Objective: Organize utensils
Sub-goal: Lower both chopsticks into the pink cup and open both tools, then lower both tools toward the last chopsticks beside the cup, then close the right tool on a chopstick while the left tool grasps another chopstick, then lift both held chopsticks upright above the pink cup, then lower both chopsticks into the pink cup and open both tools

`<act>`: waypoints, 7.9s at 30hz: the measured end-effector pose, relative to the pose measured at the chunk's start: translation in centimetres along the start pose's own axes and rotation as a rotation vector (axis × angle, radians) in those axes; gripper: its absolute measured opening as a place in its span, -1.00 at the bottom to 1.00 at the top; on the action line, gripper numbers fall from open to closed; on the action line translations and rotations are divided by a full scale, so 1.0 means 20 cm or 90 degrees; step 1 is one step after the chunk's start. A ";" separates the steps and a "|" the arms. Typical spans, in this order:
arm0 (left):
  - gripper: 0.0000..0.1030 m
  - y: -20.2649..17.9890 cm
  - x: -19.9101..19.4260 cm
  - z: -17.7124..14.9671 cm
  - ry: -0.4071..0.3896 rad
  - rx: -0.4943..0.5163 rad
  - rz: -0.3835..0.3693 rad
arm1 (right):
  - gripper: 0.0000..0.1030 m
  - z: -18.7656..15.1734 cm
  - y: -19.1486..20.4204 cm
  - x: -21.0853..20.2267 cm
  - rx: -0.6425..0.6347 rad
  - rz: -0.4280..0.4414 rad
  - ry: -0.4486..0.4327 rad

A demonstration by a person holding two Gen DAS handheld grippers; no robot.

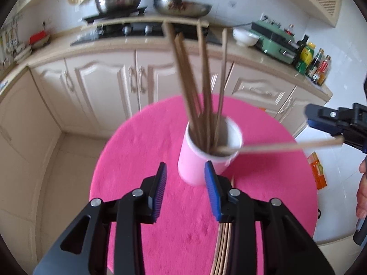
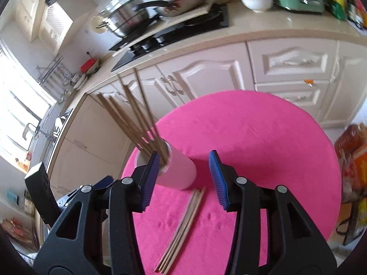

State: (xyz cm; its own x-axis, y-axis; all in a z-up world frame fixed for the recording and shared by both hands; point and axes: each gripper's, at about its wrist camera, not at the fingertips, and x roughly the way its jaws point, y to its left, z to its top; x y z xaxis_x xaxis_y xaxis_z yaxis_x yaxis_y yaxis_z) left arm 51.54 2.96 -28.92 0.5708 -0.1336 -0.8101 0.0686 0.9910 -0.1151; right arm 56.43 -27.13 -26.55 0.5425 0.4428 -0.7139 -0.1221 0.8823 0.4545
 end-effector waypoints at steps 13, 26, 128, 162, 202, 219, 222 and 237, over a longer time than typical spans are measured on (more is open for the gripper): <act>-0.34 -0.07 0.31 -0.30 0.199 -0.009 -0.059 | -0.07 -0.38 -0.25 0.12 0.076 -0.080 0.082; -0.33 -0.21 0.47 -0.43 0.267 0.068 -0.039 | -0.03 -0.57 -0.32 0.16 0.106 -0.075 0.129; -0.88 0.07 0.10 -0.05 0.118 -0.004 -0.021 | -0.89 -0.42 0.01 0.22 0.012 -0.075 0.184; -0.88 -0.08 -0.36 0.60 -0.274 0.002 -0.094 | -0.89 0.28 0.38 -0.22 -0.176 -0.003 -0.047; -0.51 -0.04 0.04 0.38 -0.158 0.043 -0.051 | -0.89 0.15 0.35 0.25 -0.141 -0.013 0.075; -0.41 -0.04 -0.09 0.27 -0.134 0.051 0.001 | -0.88 0.08 0.33 0.30 -0.120 -0.018 0.093; -0.41 -0.04 -0.10 0.27 -0.132 0.052 0.002 | -0.87 0.08 0.33 0.29 -0.117 -0.018 0.092; -0.37 -0.08 -0.18 0.20 -0.121 0.063 0.003 | -0.75 0.11 0.30 0.05 -0.058 0.033 0.042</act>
State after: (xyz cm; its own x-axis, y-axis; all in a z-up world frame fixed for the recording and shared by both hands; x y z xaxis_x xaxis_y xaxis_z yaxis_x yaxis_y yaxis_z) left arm 52.71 1.92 -23.53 0.7144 -0.1331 -0.6870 0.1395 0.9891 -0.0467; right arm 57.96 -21.69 -23.33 0.4774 0.4951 -0.7259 -0.2252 0.8675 0.4436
